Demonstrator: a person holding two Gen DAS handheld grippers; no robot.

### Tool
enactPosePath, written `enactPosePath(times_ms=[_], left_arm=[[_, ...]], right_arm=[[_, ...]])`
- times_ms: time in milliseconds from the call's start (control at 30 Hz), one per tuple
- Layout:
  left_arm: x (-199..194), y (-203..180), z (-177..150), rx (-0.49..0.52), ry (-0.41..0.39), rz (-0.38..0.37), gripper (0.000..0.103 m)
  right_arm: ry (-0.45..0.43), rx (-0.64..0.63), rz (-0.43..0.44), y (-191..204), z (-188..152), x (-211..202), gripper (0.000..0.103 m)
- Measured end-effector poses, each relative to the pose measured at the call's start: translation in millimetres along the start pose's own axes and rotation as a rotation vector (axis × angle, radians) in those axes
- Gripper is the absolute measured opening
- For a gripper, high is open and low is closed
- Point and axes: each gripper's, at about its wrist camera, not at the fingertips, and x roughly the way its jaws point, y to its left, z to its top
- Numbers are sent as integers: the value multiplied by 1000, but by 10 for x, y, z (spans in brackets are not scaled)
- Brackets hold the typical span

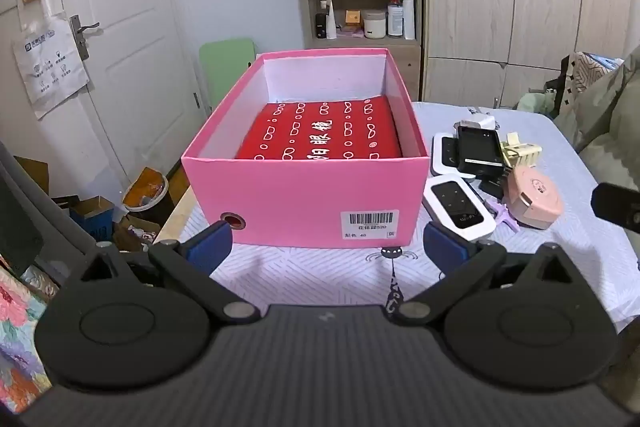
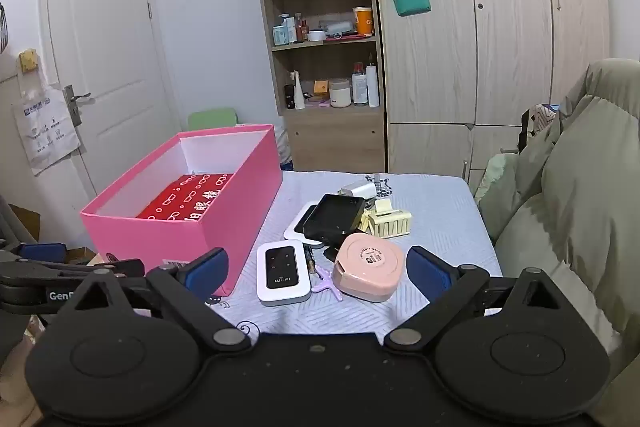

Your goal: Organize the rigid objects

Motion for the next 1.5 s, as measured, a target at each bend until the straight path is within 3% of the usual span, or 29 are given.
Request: enactPosePath(times_ms=[367,867,967,1500], left_arm=[[22,50,8,-30,12,-36,103],[47,-173,-26,-31,35,-69,103],[34,-203,-24,-32,45,-104,103],[78,-195,-77,-48,53,-94,103]], right_arm=[[24,-22,-27,27,1,84,98],[40,-11,-74,-48,-84,71,98],[40,-7,-78,-91,-97,68,98],[53,4,-106,-223,-131,67,98]])
